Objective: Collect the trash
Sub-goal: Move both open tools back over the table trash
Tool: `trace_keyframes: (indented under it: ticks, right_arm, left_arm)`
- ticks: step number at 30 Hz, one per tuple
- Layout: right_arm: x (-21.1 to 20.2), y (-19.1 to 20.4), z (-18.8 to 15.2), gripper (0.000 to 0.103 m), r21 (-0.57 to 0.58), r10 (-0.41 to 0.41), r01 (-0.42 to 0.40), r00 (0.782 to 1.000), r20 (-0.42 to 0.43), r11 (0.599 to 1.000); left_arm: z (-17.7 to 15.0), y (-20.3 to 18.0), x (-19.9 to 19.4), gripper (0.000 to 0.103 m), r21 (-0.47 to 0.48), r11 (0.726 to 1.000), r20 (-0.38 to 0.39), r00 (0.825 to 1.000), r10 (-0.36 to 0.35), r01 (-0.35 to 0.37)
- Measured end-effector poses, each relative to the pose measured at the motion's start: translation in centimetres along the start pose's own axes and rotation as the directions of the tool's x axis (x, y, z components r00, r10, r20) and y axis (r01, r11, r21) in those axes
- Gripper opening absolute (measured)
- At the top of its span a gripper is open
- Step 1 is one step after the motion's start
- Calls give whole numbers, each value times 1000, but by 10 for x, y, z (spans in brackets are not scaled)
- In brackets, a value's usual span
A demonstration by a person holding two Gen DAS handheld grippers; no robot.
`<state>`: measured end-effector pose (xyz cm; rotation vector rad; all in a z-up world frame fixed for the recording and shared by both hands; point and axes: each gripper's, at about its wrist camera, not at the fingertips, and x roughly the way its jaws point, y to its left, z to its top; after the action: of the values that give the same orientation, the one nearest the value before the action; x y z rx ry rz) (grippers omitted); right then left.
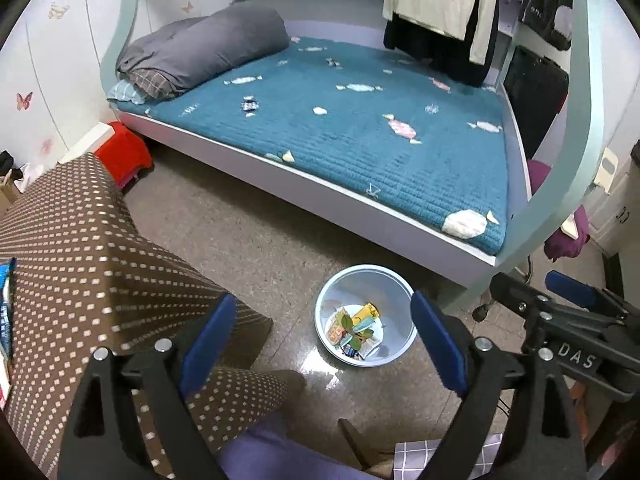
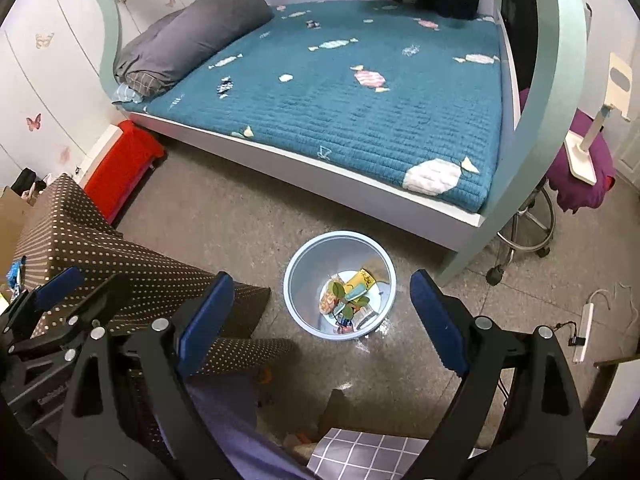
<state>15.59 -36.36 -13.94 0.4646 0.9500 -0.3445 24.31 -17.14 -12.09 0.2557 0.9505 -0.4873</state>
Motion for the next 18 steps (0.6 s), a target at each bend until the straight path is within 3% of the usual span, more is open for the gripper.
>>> trace_keyframes:
  ticks: [18]
  right_arm:
    - [-46, 96, -5, 88, -184, 138, -125, 989, 60, 975]
  left_arm:
    - [-19, 77, -82, 91, -150, 986, 119, 989, 92, -74]
